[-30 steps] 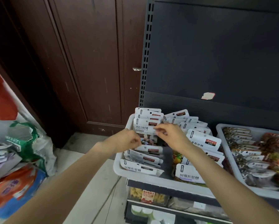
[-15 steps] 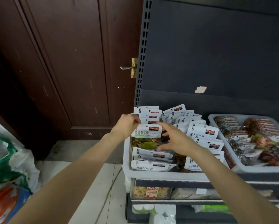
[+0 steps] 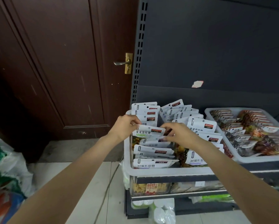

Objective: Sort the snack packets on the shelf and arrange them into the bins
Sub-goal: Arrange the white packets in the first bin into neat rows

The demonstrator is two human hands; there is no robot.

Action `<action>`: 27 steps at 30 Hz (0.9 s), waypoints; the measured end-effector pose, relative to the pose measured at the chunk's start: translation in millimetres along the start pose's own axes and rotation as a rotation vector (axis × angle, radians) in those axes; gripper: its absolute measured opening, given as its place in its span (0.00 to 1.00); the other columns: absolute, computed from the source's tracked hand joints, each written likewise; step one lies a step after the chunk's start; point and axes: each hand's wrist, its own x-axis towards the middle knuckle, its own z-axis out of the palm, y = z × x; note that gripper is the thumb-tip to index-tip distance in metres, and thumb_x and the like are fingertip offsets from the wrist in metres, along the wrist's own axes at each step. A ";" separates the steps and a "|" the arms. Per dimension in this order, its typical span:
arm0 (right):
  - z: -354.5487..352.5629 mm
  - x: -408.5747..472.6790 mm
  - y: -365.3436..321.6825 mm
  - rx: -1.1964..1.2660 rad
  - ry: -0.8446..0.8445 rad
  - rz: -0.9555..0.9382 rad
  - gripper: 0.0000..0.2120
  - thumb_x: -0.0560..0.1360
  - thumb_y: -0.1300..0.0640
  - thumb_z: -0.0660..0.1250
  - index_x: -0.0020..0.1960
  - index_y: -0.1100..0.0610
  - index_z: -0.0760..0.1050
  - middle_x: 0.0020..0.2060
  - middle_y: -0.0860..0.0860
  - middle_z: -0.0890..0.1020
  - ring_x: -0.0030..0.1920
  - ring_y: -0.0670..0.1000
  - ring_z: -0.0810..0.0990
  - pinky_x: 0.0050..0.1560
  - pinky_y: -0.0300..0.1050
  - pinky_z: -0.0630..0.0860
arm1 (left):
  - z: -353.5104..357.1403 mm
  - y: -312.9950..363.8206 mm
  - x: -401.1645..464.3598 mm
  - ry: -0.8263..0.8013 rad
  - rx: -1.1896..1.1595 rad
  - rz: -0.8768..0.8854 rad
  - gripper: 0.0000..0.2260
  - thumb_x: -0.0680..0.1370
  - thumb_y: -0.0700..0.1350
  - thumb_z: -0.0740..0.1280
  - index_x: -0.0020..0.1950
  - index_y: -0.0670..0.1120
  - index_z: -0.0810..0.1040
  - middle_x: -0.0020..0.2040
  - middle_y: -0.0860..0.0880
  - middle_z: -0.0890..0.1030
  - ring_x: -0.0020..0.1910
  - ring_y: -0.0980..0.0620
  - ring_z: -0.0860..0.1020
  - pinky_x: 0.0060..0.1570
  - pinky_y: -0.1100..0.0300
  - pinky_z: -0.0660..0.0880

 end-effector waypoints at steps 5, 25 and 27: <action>11.0 15.9 0.2 -0.124 0.234 0.140 0.06 0.78 0.53 0.64 0.50 0.53 0.79 0.41 0.50 0.78 0.46 0.52 0.77 0.42 0.43 0.70 | 2.8 0.4 -8.8 -0.118 -0.129 -0.032 0.10 0.78 0.50 0.65 0.57 0.48 0.79 0.53 0.55 0.79 0.52 0.58 0.76 0.50 0.67 0.73; -0.8 9.3 9.5 -0.087 0.568 0.288 0.06 0.75 0.60 0.66 0.41 0.59 0.73 0.40 0.56 0.77 0.40 0.55 0.76 0.39 0.45 0.73 | 0.5 -7.6 16.1 0.292 -0.004 -0.234 0.06 0.77 0.44 0.68 0.50 0.44 0.82 0.48 0.43 0.83 0.45 0.45 0.80 0.47 0.55 0.77; -5.8 6.3 8.4 -0.058 0.618 0.331 0.06 0.76 0.62 0.64 0.40 0.60 0.71 0.38 0.57 0.77 0.40 0.56 0.77 0.38 0.46 0.72 | -0.6 -3.8 16.4 0.278 0.001 -0.229 0.06 0.77 0.45 0.67 0.50 0.45 0.81 0.47 0.43 0.82 0.41 0.46 0.80 0.42 0.57 0.76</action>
